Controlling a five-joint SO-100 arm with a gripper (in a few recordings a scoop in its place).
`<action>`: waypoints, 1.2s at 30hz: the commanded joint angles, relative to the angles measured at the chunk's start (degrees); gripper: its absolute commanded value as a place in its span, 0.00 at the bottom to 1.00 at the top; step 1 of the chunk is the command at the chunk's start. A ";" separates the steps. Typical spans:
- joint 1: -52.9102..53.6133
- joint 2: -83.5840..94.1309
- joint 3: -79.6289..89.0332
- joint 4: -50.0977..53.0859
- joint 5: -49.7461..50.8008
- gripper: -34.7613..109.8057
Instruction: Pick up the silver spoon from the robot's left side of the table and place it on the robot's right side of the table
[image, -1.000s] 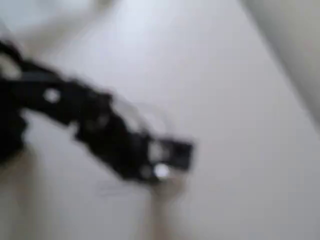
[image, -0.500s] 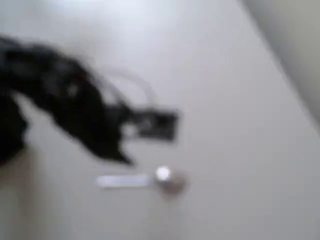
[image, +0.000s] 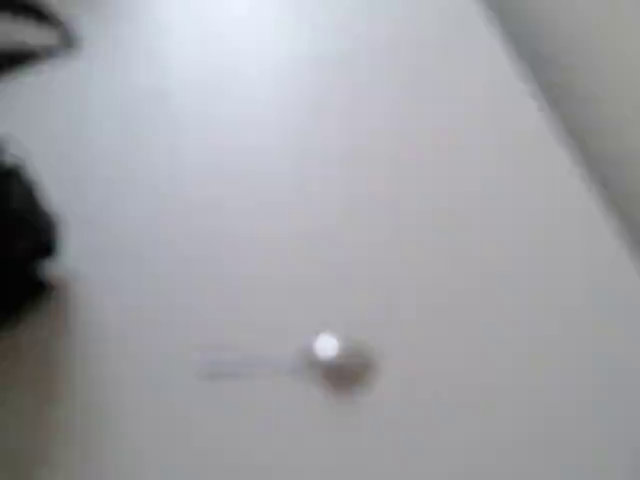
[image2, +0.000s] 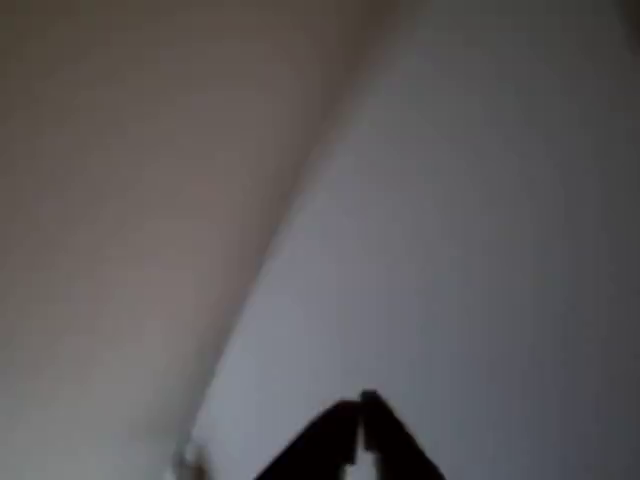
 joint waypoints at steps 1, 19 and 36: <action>4.75 0.26 7.38 2.64 12.92 0.23; 12.48 2.72 41.04 -8.00 5.10 0.23; 12.39 2.72 41.04 -8.00 5.01 0.23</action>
